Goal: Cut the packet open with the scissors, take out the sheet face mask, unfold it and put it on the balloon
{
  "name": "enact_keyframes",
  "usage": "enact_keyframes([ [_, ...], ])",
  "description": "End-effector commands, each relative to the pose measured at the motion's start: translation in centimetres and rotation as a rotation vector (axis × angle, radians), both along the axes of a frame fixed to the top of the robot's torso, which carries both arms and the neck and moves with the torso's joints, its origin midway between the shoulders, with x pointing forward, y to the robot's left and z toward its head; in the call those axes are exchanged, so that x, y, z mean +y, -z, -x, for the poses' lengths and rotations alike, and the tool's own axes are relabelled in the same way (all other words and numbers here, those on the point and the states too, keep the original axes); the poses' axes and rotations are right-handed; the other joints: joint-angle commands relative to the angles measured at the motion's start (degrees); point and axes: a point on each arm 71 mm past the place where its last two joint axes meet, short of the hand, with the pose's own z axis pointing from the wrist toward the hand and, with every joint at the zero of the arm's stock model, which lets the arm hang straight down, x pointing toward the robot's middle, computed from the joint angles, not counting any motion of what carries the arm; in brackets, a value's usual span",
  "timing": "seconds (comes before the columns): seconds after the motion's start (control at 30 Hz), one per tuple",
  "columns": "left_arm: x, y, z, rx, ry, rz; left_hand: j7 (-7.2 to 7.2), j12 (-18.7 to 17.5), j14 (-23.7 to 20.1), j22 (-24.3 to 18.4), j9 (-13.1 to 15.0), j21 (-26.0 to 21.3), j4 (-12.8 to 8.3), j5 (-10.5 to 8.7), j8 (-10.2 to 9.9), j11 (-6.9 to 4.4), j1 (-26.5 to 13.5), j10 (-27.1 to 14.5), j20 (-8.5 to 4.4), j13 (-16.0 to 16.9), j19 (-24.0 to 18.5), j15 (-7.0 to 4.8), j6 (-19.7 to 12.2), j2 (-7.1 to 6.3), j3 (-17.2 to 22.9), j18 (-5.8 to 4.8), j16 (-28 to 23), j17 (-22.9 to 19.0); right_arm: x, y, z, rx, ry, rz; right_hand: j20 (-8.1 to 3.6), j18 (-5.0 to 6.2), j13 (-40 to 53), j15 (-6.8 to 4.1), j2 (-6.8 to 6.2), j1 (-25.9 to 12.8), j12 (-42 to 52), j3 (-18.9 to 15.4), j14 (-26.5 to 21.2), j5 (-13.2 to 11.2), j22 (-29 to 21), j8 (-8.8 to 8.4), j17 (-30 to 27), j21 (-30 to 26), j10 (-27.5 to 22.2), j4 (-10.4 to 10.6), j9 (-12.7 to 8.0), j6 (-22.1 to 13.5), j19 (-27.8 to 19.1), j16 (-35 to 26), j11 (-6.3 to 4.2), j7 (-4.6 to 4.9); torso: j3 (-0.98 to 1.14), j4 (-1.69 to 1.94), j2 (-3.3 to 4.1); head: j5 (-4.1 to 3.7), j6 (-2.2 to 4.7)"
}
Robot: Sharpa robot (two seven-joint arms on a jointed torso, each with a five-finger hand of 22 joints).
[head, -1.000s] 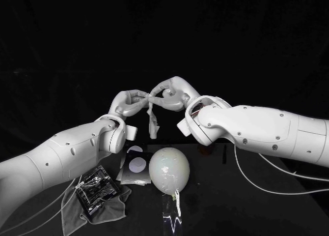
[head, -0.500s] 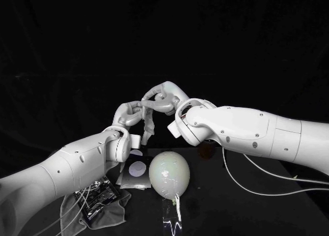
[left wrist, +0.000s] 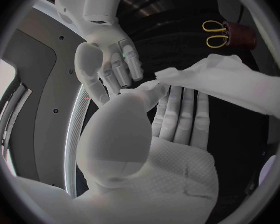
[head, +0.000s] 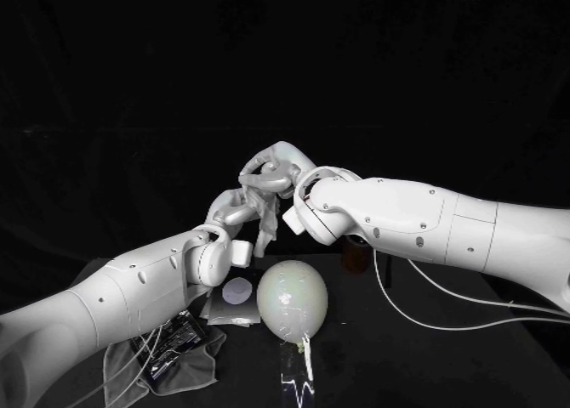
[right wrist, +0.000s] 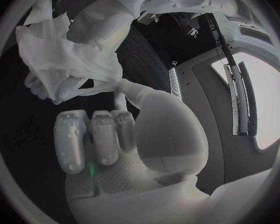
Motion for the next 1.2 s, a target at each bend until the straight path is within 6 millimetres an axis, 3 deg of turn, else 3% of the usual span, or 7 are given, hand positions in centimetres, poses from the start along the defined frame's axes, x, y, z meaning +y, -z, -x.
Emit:
enact_keyframes([
  [0.03,-1.7,0.9,1.0,0.13,0.203,0.025,0.51,-0.4,-0.6,0.0,-0.1,0.0,0.0,0.2,-0.2,-0.03,0.6,-0.7,0.05,-0.1,0.5,-0.04,-0.1,-0.06,0.3,0.8,-0.5,-0.1,0.9,0.0,0.1,0.024,-0.063,0.065,-0.11,-0.35,15.1,-0.3,-0.08,0.4,0.4,0.2,6.2,0.1,15.0,0.03,15.1,0.3,6.4,0.1,0.0,0.0,6.4,0.2,-0.13,0.13,-0.05,0.0,0.0,-0.17,-0.23],
  [0.37,-2.8,1.0,2.3,0.194,0.363,0.052,0.85,-0.3,-2.3,0.1,-0.2,0.1,0.0,0.2,-0.4,0.39,0.9,-1.7,-0.11,-0.1,1.7,0.54,-0.2,-0.07,0.4,0.84,-2.0,-0.7,1.1,0.5,-0.1,0.06,-0.083,0.166,-0.08,-0.2,14.9,-0.24,-0.11,0.3,0.1,0.2,6.2,0.1,14.8,-0.04,15.1,-0.3,6.3,0.2,0.0,-0.2,6.1,0.2,-0.06,0.21,-0.03,0.0,0.03,-0.42,-0.38],
  [0.53,-2.9,1.0,2.7,0.213,0.392,0.062,0.93,-0.3,-2.4,0.2,-0.2,0.3,-0.1,0.2,-0.5,0.47,1.1,-1.9,-0.31,-0.1,2.4,0.63,-0.3,0.01,0.4,0.9,-2.3,-0.9,0.9,0.3,-0.1,0.03,-0.086,0.188,0.27,0.41,12.0,0.46,-3.5,-3.6,-6.0,-3.2,6.2,0.5,14.0,-2.26,15.1,-2.5,3.4,2.5,-0.9,-3.8,4.6,0.2,1.0,1.55,-0.04,-0.02,0.01,-0.38,-0.5],
  [0.57,-2.9,1.0,2.7,0.218,0.396,0.064,0.93,-0.3,-2.4,0.2,-0.2,0.3,-0.1,0.2,-0.5,0.47,1.1,-1.9,-0.31,-0.1,2.4,0.63,-0.3,0.01,0.4,0.9,-2.3,-0.9,0.8,0.3,0.0,0.022,-0.088,0.193,0.98,0.5,11.3,1.34,-5.02,-5.9,-7.5,-5.0,6.2,0.0,13.8,-4.62,15.1,-3.0,2.6,4.1,-2.0,-6.7,4.3,0.2,2.1,2.91,-0.04,-0.02,0.01,-0.35,-0.53],
  [0.7,-2.9,1.0,2.9,0.23,0.409,0.067,0.93,-0.3,-2.4,0.2,-0.2,0.4,-0.1,0.2,-0.5,0.46,1.2,-1.8,-0.4,-0.1,2.6,0.64,-0.3,0.06,0.4,0.91,-2.4,-0.9,0.3,0.1,0.0,0.003,-0.09,0.207,1.95,0.53,11.1,2.69,-7.65,-8.7,-7.8,-8.9,6.2,0.1,13.8,-7.52,15.1,-3.2,2.4,6.5,-3.6,-8.8,4.2,0.2,3.39,4.14,0.01,-0.06,-0.04,-0.22,-0.58],
  [1.07,-2.5,1.0,3.2,0.243,0.422,0.074,0.92,-0.2,-2.4,0.2,-0.2,0.5,-0.2,0.2,-0.5,0.45,1.2,-1.8,-0.49,-0.1,2.9,0.64,-0.3,0.08,0.4,0.92,-2.5,-1.0,-1.4,-0.3,0.1,-0.023,-0.08,0.213,3.17,1.08,9.9,3.44,-8.75,-12.6,-10.3,-15.7,6.2,0.2,13.1,-10.31,15.1,-5.1,1.0,12.2,-5.1,-8.9,2.9,0.2,3.99,4.81,0.01,-0.12,0.0,0.39,-0.96],
  [1.2,-2.5,0.9,3.4,0.248,0.422,0.087,0.92,-0.2,-2.4,0.2,-0.2,0.5,-0.2,0.19,-0.5,0.45,1.3,-1.8,-0.52,-0.1,2.9,0.65,-0.2,0.07,0.3,0.92,-2.5,-1.0,-2.3,-0.9,0.2,-0.079,-0.05,0.166,3.37,1.3,8.7,3.46,-7.61,-11.4,-12.5,-16.2,6.2,0.2,12.8,-10.5,15.0,-5.9,-0.3,12.8,-5.3,-8.1,2.4,0.2,4.06,4.7,0.03,-0.07,0.02,0.37,-1.16],
])
